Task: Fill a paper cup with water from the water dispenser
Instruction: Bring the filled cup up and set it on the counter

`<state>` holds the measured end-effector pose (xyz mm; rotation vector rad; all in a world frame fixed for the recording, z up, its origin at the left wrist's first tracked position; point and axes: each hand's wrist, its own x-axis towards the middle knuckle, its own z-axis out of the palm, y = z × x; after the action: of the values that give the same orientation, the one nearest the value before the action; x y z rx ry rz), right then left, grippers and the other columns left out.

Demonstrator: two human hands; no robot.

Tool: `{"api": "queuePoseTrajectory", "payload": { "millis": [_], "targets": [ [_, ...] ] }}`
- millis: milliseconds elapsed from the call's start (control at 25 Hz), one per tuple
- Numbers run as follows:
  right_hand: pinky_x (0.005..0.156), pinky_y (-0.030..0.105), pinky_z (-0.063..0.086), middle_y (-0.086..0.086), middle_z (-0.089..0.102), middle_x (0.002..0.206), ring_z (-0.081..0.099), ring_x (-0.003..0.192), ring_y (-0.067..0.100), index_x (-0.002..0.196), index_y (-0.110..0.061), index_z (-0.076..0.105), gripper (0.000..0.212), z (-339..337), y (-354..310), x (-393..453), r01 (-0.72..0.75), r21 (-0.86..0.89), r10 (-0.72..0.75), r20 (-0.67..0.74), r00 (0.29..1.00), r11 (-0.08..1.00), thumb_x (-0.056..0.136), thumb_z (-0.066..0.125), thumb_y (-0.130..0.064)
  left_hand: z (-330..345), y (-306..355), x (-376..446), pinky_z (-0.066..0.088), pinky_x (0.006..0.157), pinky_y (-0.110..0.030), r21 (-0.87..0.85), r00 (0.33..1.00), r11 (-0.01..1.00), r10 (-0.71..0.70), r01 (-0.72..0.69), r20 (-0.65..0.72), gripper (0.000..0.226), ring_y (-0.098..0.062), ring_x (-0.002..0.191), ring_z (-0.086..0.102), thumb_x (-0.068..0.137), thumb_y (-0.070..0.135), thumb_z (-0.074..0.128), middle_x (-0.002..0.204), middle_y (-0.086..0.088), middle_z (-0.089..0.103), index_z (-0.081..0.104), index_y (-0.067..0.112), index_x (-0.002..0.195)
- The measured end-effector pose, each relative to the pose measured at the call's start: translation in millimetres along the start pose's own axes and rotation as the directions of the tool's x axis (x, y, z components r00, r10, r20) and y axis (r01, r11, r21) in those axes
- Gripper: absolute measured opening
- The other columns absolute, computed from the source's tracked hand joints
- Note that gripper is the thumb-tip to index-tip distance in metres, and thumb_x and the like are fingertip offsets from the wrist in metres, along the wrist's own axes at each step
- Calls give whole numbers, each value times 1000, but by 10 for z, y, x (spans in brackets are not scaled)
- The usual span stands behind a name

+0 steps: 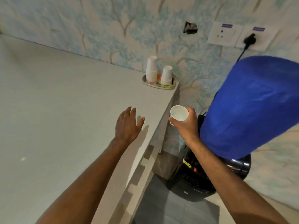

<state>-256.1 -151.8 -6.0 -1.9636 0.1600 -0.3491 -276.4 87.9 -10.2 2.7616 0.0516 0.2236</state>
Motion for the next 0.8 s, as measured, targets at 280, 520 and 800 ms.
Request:
{"api": "queuePoseTrajectory", "payload": {
  "millis": [280, 520, 800],
  "targets": [
    [75, 17, 45, 4, 57, 125, 57, 110, 20, 127, -21, 48, 74, 721, -361, -10, 12, 14, -15, 174, 985, 1000, 69, 93, -30, -61, -485, -70, 29, 124, -44, 61, 993, 993, -103, 100, 55, 71, -32, 153, 33, 104, 58, 41, 168, -14, 29, 33, 12, 158],
    [84, 28, 53, 6, 54, 137, 54, 119, 20, 138, -21, 43, 83, 1037, -291, -119, 18, -90, 9, 288, 958, 996, 72, 90, -41, 68, -546, -63, 31, 123, -44, 65, 992, 994, -95, 89, 84, 72, -31, 153, 33, 102, 59, 46, 167, -11, 31, 34, 14, 156],
    [88, 29, 50, 8, 52, 142, 52, 125, 23, 143, -19, 42, 82, 1176, -312, -71, -2, -94, 30, 293, 956, 996, 77, 88, -35, 152, -520, -41, 30, 124, -44, 102, 994, 994, -57, 47, 96, 72, -29, 152, 35, 102, 62, 42, 166, -9, 32, 33, 16, 156]
  ]
}}
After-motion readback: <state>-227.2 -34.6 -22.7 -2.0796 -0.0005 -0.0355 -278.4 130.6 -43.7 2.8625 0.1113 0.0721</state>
